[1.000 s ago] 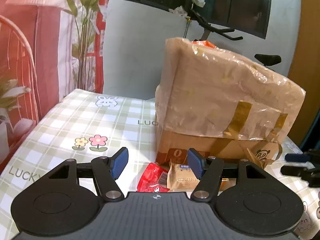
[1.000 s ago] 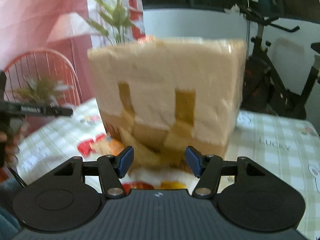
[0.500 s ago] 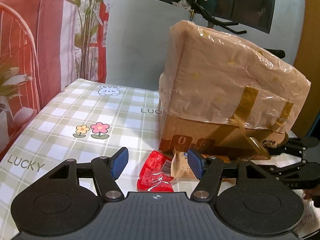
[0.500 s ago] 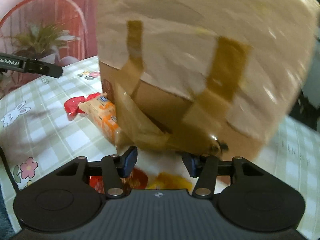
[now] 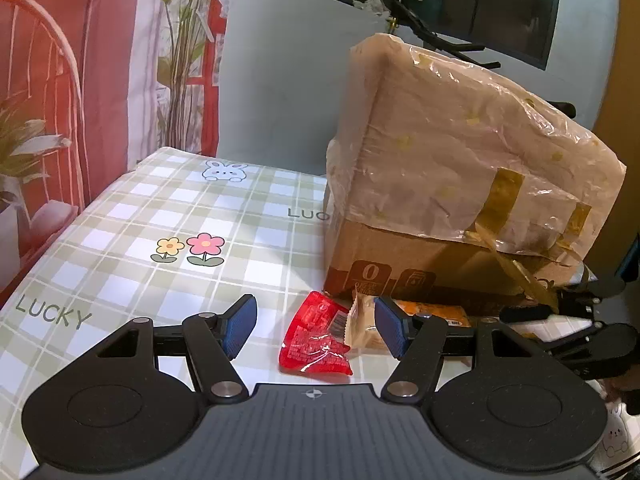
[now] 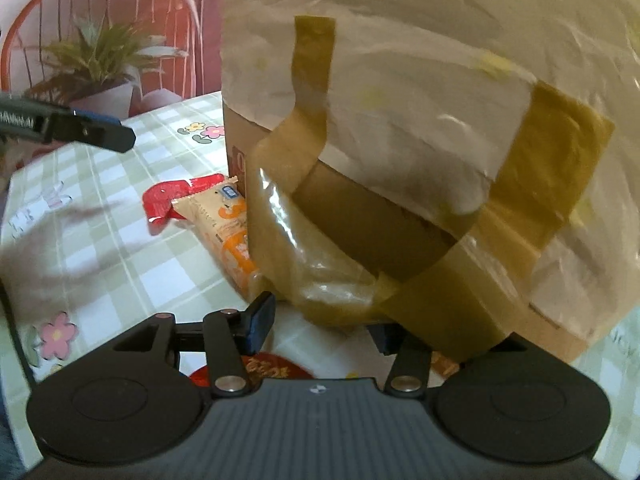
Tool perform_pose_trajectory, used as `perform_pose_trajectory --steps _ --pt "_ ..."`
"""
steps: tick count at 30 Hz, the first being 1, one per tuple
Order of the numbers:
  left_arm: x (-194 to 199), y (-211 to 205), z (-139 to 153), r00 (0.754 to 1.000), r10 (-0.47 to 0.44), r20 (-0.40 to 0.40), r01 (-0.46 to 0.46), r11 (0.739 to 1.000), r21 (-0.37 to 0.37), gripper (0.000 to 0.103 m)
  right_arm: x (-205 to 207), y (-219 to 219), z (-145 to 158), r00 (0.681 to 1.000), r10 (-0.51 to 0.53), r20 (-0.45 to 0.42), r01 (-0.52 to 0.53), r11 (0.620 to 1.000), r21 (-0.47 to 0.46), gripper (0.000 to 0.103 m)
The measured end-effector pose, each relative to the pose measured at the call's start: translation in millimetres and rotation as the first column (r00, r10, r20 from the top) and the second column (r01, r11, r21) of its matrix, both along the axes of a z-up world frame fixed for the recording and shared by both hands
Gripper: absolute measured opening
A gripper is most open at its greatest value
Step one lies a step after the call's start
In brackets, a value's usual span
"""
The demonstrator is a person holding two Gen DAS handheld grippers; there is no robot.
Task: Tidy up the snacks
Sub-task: 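Grasp the red packet with the left tool while the right tool grasps a small clear packet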
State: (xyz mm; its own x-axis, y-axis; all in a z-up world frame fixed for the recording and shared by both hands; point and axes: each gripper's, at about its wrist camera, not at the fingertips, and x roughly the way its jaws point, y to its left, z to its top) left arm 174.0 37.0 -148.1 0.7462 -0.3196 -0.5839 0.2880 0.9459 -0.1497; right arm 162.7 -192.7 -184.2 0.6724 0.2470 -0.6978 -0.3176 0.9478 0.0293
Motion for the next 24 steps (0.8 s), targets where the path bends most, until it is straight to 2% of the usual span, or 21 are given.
perform_pose_trajectory --steps 2,4,9,15,20,24 --pt "0.6 -0.2 -0.8 1.000 0.001 -0.003 -0.001 1.000 -0.001 0.068 -2.1 -1.2 1.9 0.998 -0.001 -0.056 0.004 0.998 0.057 0.046" --pt "0.9 -0.9 -2.5 1.000 0.003 -0.008 -0.003 1.000 0.002 0.068 -6.6 0.9 5.7 0.998 0.012 -0.066 -0.006 0.996 0.087 0.046" --pt "-0.4 -2.0 -3.2 1.000 0.001 -0.014 -0.001 1.000 -0.001 0.067 -7.7 12.0 15.6 0.998 0.048 0.028 -0.047 0.998 -0.029 0.046" --pt "-3.1 -0.2 -4.4 1.000 0.007 -0.021 -0.007 1.000 0.000 0.067 8.1 6.8 2.2 0.999 0.013 0.043 -0.010 0.997 -0.072 0.044" --pt "-3.5 1.0 -5.7 0.999 0.015 -0.029 -0.015 1.000 0.000 0.067 13.8 4.7 -10.0 1.000 -0.011 -0.009 0.010 0.999 -0.044 0.044" --pt "-4.1 -0.7 -6.0 1.000 0.011 -0.028 -0.011 1.000 0.000 0.067 8.4 -4.0 -14.3 0.998 -0.043 -0.051 0.044 0.999 0.023 0.045"
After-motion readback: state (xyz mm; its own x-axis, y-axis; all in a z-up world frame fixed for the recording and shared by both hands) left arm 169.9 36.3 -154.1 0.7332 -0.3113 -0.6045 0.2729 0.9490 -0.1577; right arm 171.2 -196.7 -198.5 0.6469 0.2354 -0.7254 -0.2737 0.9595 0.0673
